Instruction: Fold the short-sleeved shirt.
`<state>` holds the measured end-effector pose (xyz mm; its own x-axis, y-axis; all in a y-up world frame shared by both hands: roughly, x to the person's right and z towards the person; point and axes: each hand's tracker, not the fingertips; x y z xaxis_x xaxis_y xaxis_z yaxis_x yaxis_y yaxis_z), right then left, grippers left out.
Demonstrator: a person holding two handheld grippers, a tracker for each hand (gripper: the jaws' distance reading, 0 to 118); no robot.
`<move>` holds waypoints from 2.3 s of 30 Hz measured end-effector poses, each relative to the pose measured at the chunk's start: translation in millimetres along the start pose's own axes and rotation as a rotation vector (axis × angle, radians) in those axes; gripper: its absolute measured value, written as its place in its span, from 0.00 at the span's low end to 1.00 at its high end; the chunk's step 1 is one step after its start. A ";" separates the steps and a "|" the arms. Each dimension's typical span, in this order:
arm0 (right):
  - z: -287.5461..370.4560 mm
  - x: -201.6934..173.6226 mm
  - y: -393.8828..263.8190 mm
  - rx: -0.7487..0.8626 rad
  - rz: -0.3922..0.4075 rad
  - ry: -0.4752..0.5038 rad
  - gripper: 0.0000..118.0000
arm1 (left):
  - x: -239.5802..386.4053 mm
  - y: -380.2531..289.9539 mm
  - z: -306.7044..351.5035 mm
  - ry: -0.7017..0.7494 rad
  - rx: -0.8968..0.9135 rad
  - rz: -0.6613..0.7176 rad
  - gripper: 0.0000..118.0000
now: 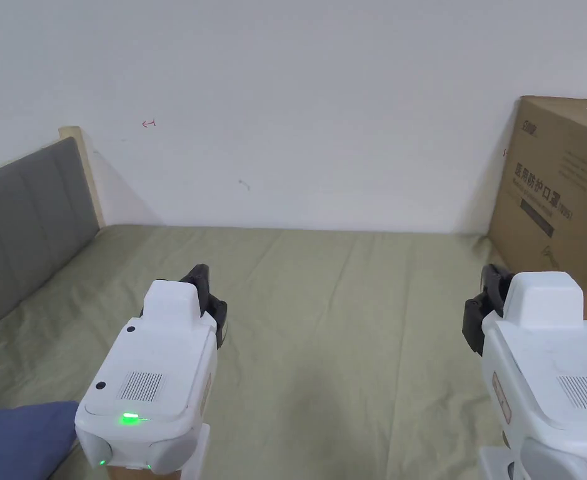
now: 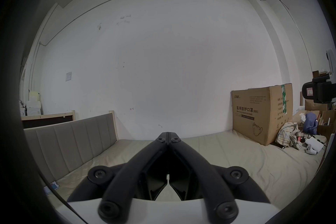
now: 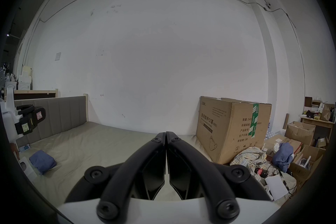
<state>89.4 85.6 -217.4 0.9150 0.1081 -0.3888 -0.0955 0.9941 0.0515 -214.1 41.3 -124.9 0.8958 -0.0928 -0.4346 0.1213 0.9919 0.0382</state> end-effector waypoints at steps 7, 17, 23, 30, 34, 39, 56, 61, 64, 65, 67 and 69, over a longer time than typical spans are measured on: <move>0.3 0.4 -0.5 -0.008 -0.013 -0.026 0.79 | -4.3 0.7 0.6 0.021 -0.006 0.020 0.63; 1.2 2.5 -3.2 -0.005 -0.022 -0.056 1.00 | -5.8 2.2 3.6 0.029 0.012 0.032 1.00; 2.2 2.8 -2.9 -0.002 -0.023 -0.057 1.00 | -5.4 4.0 3.3 0.032 0.021 0.027 1.00; 2.9 1.9 -2.1 -0.001 -0.023 -0.048 1.00 | -7.1 5.5 3.0 0.033 0.019 0.035 1.00; 2.5 2.5 -2.2 0.002 -0.023 -0.050 1.00 | -7.1 5.5 2.6 0.033 0.017 0.035 1.00; 1.8 4.0 -2.1 0.005 -0.021 -0.053 1.00 | -6.8 5.3 1.8 0.034 0.017 0.035 1.00; 2.0 4.6 -0.5 0.014 -0.023 -0.055 1.00 | -6.8 5.1 0.8 0.035 0.024 0.029 1.00; 0.9 4.6 -1.7 0.014 -0.021 -0.055 1.00 | -6.1 4.6 0.7 0.033 0.021 0.030 1.00; 0.3 4.9 -2.6 0.012 -0.021 -0.056 1.00 | -5.3 4.2 0.6 0.035 0.021 0.025 1.00; 0.2 5.0 -2.8 0.011 -0.021 -0.054 1.00 | -5.3 4.3 0.7 0.034 0.021 0.024 1.00; 0.3 5.1 -3.1 0.009 -0.023 -0.052 1.00 | -5.4 4.4 0.8 0.032 0.020 0.028 1.00; 0.5 4.9 -3.1 0.010 -0.023 -0.053 1.00 | -5.3 4.1 0.7 0.032 0.020 0.029 1.00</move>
<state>94.3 83.0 -219.1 0.9363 0.0840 -0.3411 -0.0703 0.9962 0.0523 -218.1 45.9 -121.8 0.8852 -0.0606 -0.4613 0.1039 0.9922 0.0690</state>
